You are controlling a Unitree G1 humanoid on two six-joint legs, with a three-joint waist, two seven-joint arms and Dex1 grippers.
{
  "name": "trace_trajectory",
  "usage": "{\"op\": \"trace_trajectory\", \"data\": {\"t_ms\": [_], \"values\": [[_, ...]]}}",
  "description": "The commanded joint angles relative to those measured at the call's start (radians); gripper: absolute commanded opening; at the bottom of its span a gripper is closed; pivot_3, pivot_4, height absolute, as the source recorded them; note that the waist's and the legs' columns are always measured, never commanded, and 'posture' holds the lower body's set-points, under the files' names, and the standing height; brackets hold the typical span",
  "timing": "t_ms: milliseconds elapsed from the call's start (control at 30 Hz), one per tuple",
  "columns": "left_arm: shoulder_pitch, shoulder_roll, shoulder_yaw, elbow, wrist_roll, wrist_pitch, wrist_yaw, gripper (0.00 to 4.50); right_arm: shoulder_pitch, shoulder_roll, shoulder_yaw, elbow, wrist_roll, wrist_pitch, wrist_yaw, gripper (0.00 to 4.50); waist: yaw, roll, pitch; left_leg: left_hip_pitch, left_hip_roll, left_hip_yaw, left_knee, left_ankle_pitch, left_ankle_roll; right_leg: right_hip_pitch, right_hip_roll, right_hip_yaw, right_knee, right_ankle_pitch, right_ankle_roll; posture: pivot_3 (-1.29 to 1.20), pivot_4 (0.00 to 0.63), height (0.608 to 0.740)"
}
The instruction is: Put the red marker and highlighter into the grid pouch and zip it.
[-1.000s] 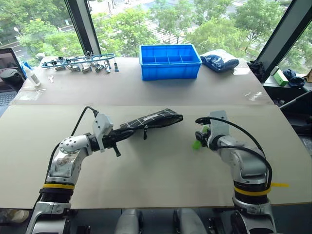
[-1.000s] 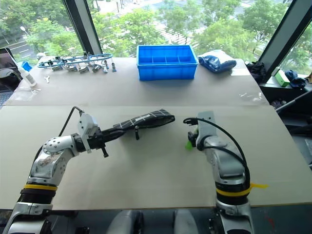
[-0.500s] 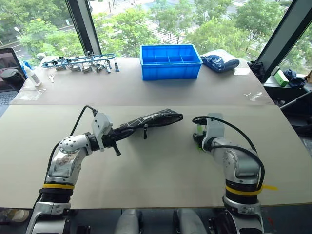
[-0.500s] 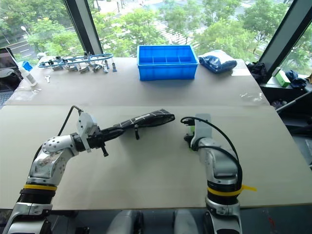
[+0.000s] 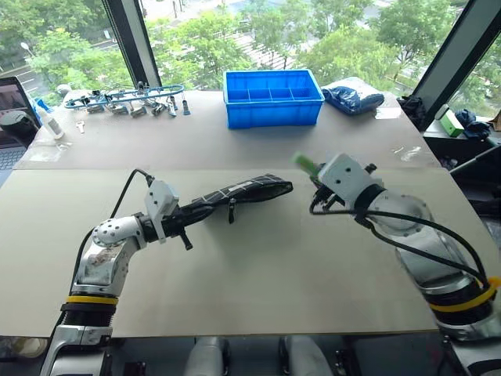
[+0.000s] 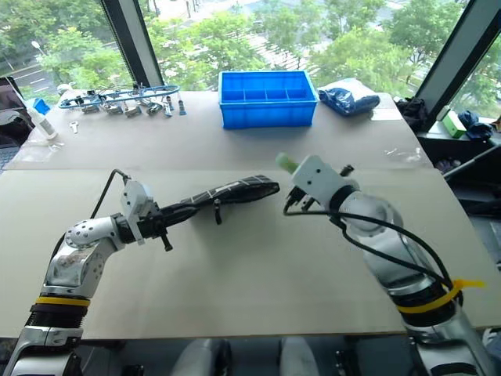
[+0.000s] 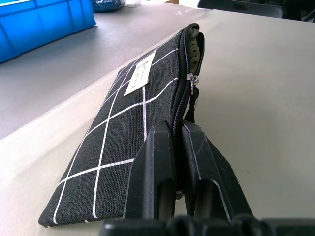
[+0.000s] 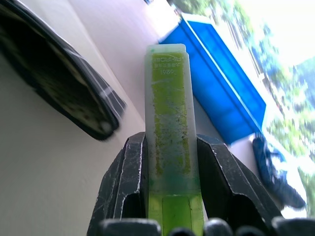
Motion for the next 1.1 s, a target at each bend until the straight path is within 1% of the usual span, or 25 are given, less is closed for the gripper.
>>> {"op": "trace_trajectory", "data": {"t_ms": [33, 133, 300, 433, 533, 767, 1000, 1100], "values": [[-0.016, 0.006, 0.014, -0.012, -0.013, -0.006, -0.006, 0.00, -0.026, -0.026, 0.022, 0.001, -0.022, -0.095, 0.104, 1.03, 0.002, 0.000, 0.000, 0.000, 0.000, 0.000, 0.001, 0.000, 0.000, 0.000, -0.001, 0.000, 0.000, 0.000, 0.000, 0.00, 0.150, 0.740], [-0.016, 0.004, 0.011, -0.013, -0.013, -0.007, -0.008, 0.00, -0.076, -0.001, 0.042, 0.055, -0.083, -0.109, 0.100, 1.03, 0.004, 0.000, 0.000, -0.001, -0.002, 0.001, 0.002, 0.000, 0.000, 0.000, -0.003, 0.000, 0.001, 0.001, 0.001, 0.00, 0.150, 0.740], [-0.017, 0.003, 0.010, -0.010, -0.012, -0.009, -0.012, 0.00, -0.113, 0.033, 0.071, 0.127, -0.164, -0.134, 0.104, 1.03, 0.007, 0.000, 0.000, -0.001, -0.002, 0.001, 0.002, 0.000, 0.000, 0.000, -0.002, 0.000, 0.001, 0.001, 0.001, 0.00, 0.150, 0.740], [-0.024, 0.005, 0.010, -0.005, -0.011, -0.011, -0.014, 0.00, -0.117, 0.018, 0.101, 0.173, -0.243, -0.206, 0.128, 1.03, 0.008, 0.000, 0.000, -0.001, -0.002, 0.002, 0.002, 0.000, 0.000, 0.000, -0.003, 0.000, 0.000, 0.001, 0.001, 0.00, 0.150, 0.740], [-0.023, 0.004, 0.011, -0.004, -0.011, -0.013, -0.015, 0.00, -0.092, 0.010, 0.115, 0.186, -0.291, -0.246, 0.135, 1.03, 0.008, 0.000, 0.000, -0.001, -0.002, 0.002, 0.002, 0.000, 0.000, 0.000, -0.003, 0.000, 0.000, 0.001, 0.001, 0.00, 0.150, 0.740], [-0.021, 0.006, 0.011, -0.005, -0.011, -0.015, -0.020, 0.00, -0.104, 0.068, 0.136, 0.246, -0.391, -0.257, 0.122, 1.03, 0.007, 0.000, 0.000, -0.001, -0.002, 0.002, 0.002, 0.000, 0.000, 0.000, -0.002, 0.000, 0.001, 0.001, 0.001, 0.00, 0.150, 0.740], [-0.028, 0.007, 0.007, -0.003, -0.008, -0.014, -0.026, 0.00, -0.186, 0.150, 0.182, 0.345, -0.475, -0.285, 0.130, 1.03, 0.005, 0.000, 0.000, -0.001, -0.002, 0.002, 0.002, 0.000, 0.000, 0.000, -0.002, 0.000, 0.001, 0.001, 0.001, 0.00, 0.150, 0.740], [-0.030, 0.007, 0.004, -0.007, -0.008, -0.011, -0.027, 0.00, -0.211, 0.181, 0.190, 0.369, -0.485, -0.293, 0.142, 1.03, 0.004, 0.000, 0.000, -0.001, -0.002, 0.002, 0.002, 0.000, 0.000, 0.000, -0.002, 0.000, 0.001, 0.001, 0.001, 0.00, 0.150, 0.740]]}}
